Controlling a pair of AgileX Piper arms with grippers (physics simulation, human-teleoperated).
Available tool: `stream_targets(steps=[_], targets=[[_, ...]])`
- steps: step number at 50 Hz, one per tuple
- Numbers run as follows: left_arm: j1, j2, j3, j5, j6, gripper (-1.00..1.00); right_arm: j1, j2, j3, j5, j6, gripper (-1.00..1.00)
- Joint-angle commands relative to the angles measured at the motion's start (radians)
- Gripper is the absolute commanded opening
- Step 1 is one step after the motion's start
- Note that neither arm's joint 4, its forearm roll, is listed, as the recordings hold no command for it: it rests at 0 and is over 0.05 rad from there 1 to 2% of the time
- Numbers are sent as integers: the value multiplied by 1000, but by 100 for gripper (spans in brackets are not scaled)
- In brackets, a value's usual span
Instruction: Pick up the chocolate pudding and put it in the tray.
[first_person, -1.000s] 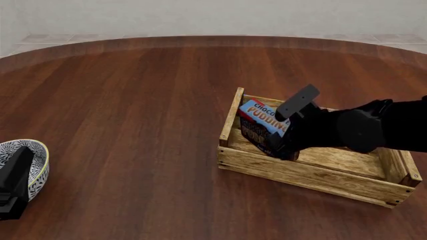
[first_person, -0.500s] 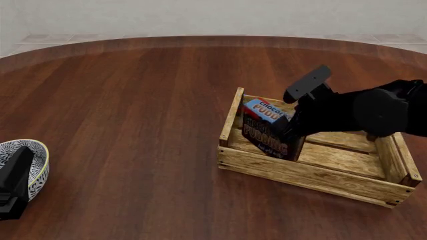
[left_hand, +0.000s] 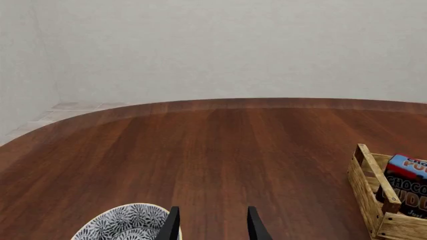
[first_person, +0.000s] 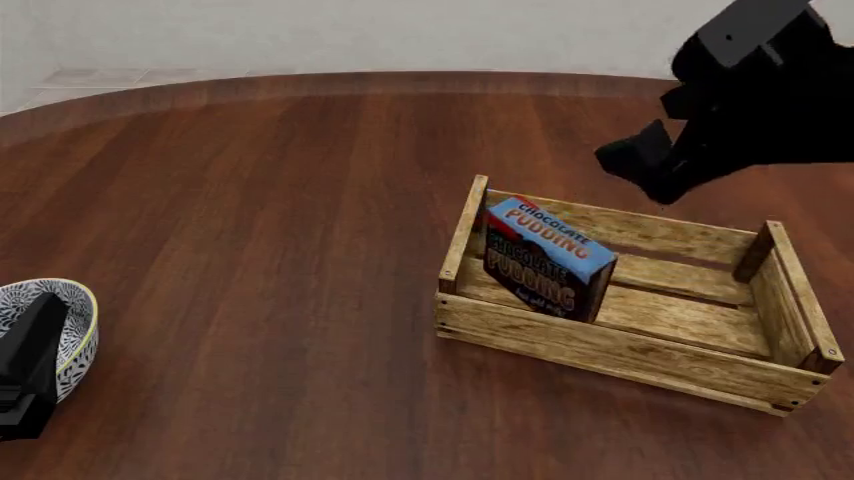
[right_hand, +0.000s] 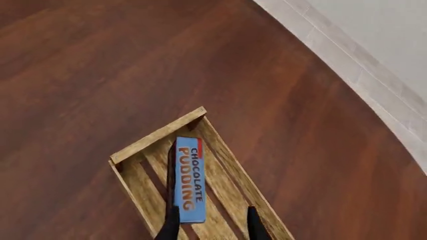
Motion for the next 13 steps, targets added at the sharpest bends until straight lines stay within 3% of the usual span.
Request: stream_targets(steps=[1, 13], targets=[[0, 0, 0, 0, 0, 100, 15, -221, -102, 152, -66, 100], [0, 0, 0, 0, 0, 100, 24, -454, -114, 254, -41, 100]])
